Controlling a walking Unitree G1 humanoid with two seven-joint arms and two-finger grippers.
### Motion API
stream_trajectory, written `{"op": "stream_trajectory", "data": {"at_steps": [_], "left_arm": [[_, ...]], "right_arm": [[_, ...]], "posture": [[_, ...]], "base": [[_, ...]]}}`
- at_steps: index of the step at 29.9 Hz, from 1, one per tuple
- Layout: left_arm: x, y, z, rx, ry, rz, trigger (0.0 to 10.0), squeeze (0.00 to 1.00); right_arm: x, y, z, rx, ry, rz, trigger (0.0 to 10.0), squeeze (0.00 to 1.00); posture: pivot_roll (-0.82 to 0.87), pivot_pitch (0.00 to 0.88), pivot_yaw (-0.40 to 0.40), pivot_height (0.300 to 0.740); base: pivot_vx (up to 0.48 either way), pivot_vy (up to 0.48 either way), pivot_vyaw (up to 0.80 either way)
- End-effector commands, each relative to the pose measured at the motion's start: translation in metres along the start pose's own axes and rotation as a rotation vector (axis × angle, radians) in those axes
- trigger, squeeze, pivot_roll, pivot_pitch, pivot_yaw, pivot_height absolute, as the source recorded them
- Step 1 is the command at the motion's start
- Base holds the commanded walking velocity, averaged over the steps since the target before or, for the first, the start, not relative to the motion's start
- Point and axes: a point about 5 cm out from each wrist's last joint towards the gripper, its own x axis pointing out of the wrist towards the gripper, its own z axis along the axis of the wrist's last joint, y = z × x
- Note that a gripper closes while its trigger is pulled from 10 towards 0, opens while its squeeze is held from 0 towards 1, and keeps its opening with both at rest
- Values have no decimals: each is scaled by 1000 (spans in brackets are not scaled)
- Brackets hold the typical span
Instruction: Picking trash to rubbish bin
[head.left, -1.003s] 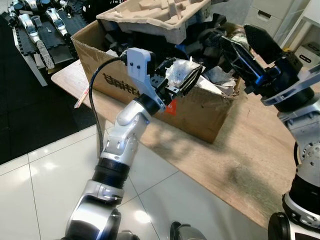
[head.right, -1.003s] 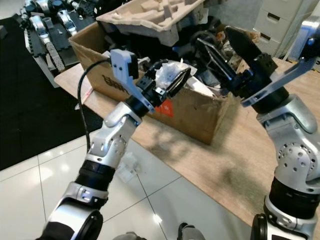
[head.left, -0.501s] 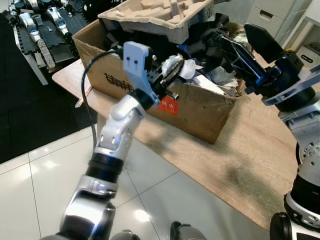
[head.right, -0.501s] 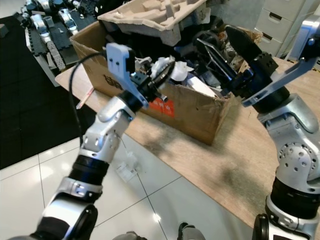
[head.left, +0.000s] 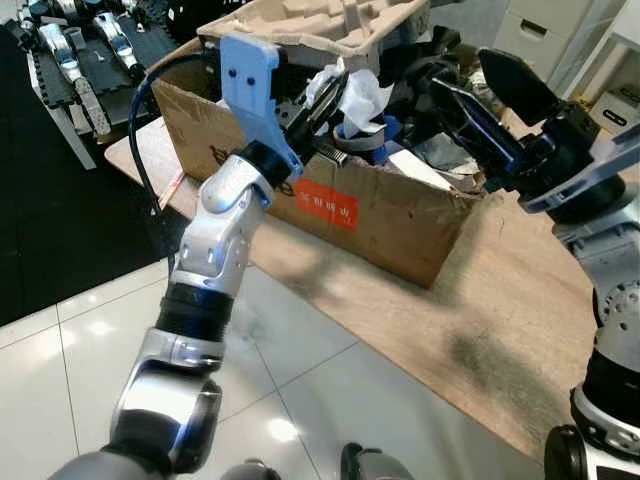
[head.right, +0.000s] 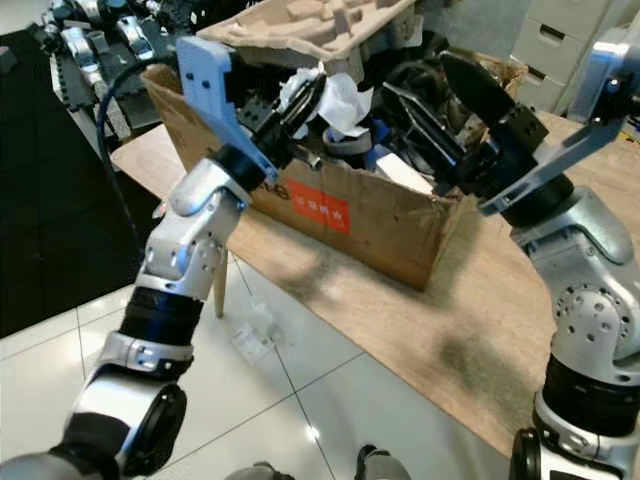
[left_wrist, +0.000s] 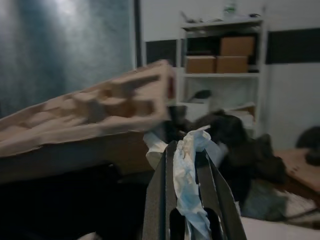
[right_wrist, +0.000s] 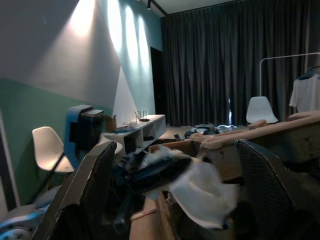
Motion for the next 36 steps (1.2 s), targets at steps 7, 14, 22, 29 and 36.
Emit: {"op": "stream_trajectory", "data": {"at_steps": [7, 14, 22, 29, 36], "left_arm": [[25, -4, 10, 182, 17, -199, 9216, 0], [34, 5, 12, 302, 46, -266, 10000, 0], [40, 7, 3, 441, 114, -347, 10000, 0], [42, 8, -9, 550, 191, -352, 10000, 1000], [42, 8, -2, 512, 156, -461, 10000, 1000]], "right_arm": [[-10, 29, 3, 14, 8, 140, 10000, 0], [-20, 39, 8, 24, 22, 150, 10000, 0], [-26, 45, 8, 26, 51, 133, 10000, 0], [-29, 49, 11, 26, 62, 126, 10000, 0], [-28, 51, 13, 25, 66, 118, 10000, 0]], "posture": [[-91, 226, 72, 740], [-136, 270, 91, 740], [-159, 295, 101, 740], [-184, 308, 108, 740], [-189, 300, 108, 740]], "base": [[0, 0, 0], [0, 0, 0], [0, 0, 0], [0, 0, 0], [0, 0, 0]]}}
